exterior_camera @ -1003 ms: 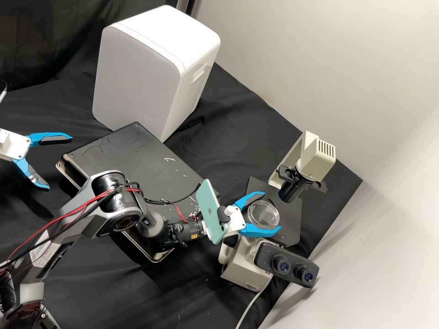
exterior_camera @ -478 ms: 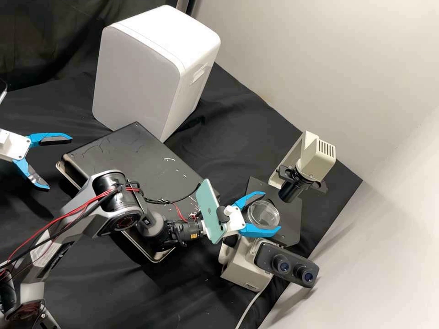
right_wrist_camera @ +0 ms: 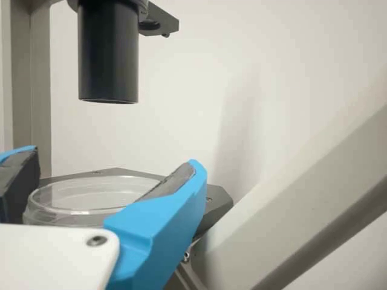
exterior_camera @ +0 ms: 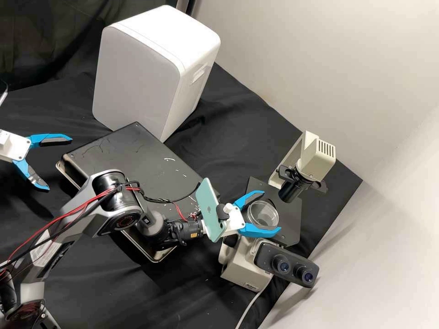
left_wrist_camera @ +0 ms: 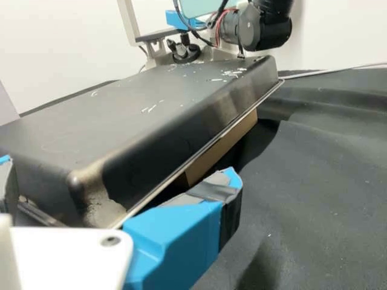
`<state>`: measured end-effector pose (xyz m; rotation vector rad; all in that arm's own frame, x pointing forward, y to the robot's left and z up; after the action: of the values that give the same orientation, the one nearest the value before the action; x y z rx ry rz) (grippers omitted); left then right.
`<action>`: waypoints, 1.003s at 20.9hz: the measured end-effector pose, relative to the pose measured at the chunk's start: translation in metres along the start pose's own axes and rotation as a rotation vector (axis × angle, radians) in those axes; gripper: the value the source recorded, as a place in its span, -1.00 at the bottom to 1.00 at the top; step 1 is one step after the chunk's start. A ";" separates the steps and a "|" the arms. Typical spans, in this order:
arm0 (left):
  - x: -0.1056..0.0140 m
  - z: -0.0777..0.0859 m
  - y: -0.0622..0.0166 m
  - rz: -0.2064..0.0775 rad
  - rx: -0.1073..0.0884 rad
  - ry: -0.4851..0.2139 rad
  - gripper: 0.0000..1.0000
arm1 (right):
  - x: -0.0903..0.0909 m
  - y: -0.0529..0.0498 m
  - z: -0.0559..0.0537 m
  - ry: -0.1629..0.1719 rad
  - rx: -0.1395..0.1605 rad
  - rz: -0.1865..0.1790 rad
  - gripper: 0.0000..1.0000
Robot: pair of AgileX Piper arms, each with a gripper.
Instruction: Place the petri dish on the microscope
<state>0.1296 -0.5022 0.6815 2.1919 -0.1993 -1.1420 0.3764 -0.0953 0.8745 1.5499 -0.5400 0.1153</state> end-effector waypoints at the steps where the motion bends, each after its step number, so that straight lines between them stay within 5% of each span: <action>1: 0.000 0.000 -0.0002 -0.001 0.000 0.000 1.00 | 0.000 0.000 -0.001 0.001 -0.001 -0.001 1.00; 21: 0.000 -0.002 -0.0009 -0.004 -0.009 0.018 1.00 | 0.000 -0.002 -0.001 0.017 -0.032 -0.030 1.00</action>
<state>0.1309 -0.5009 0.6814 2.1952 -0.1816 -1.1226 0.3775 -0.0940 0.8728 1.5242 -0.5026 0.0970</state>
